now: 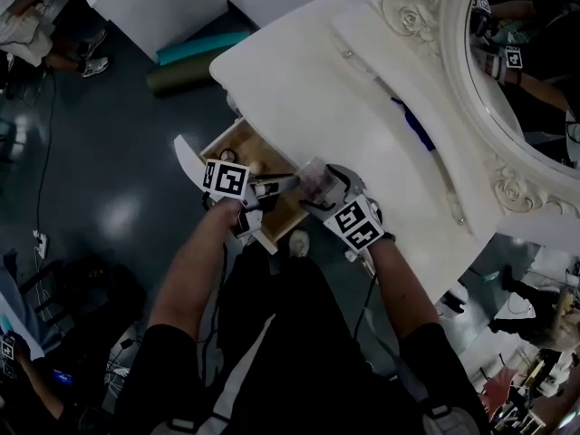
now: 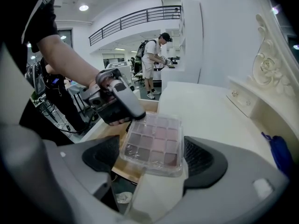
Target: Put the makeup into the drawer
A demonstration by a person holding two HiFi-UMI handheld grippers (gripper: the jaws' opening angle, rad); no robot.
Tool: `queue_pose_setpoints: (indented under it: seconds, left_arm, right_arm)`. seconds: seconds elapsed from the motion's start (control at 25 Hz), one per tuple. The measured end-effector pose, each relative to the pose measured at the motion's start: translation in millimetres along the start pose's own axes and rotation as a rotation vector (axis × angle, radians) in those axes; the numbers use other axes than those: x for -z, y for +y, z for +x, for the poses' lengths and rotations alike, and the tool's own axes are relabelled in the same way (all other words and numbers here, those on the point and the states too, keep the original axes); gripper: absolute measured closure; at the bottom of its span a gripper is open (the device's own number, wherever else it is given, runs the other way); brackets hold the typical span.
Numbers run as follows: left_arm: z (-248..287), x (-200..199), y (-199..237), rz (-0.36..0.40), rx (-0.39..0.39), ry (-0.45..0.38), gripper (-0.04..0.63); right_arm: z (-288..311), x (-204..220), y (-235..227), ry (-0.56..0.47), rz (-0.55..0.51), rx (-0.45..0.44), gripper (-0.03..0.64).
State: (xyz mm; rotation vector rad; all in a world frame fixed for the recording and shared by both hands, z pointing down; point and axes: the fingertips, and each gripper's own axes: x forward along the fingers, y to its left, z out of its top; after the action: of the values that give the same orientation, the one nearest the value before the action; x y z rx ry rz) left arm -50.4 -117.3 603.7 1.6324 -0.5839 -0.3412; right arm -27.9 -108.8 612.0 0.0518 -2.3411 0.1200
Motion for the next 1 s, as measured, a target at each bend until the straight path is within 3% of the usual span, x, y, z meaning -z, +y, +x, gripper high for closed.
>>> queue_pose_setpoints:
  seconds: [0.2, 0.32, 0.76, 0.88, 1.0]
  left_arm:
    - [-17.3, -1.8, -4.9, -0.007, 0.043, 0.027, 0.546]
    - [-31.9, 2.6, -8.1, 0.018, 0.047, 0.103, 0.546]
    - [-60.5, 25.4, 27.8, 0.121, -0.168, 0.454, 0.546]
    - [-60.5, 28.5, 45.5, 0.108, -0.247, 0.471, 0.546]
    - [-49.0, 22.8, 52.2, 0.088, -0.272, 0.426, 0.546]
  right_arm:
    - [-10.5, -9.3, 8.6, -0.049, 0.011, 0.032, 0.19]
    - [-22.5, -16.4, 13.1, -0.096, 0.04, 0.057, 0.19]
    - [-58.4, -16.0, 20.1, -0.151, 0.137, 0.181, 0.192]
    - [-63.1, -15.7, 26.3, -0.152, 0.148, 0.2, 0.193]
    - [-65.7, -11.0, 29.2, -0.144, 0.163, 0.215, 0.195]
